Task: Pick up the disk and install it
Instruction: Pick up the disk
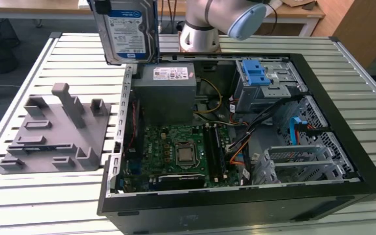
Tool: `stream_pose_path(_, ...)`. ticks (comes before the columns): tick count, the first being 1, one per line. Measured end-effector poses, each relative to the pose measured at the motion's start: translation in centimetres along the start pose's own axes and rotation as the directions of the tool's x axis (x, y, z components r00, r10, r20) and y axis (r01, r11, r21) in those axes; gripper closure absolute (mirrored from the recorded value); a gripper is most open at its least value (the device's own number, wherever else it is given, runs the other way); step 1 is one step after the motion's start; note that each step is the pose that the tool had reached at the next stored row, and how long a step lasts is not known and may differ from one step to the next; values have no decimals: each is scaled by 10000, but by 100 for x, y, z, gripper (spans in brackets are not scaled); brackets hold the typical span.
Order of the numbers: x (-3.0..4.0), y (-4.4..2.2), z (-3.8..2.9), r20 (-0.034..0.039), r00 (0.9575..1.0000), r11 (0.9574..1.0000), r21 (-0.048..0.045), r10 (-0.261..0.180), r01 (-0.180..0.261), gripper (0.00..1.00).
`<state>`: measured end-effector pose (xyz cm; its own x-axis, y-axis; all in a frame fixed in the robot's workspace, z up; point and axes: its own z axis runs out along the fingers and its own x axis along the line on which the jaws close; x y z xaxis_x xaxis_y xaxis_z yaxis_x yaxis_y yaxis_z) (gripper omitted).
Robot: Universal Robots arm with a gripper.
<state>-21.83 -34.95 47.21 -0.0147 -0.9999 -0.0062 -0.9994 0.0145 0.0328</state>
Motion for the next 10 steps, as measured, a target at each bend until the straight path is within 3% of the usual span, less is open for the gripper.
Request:
stream_pose_path(5,-1,-171,-3,1,10000,10000,0,-1,1,64)
stream_pose_path(10,89,-183,-2,2,10000,10000,2,1,-1,64)
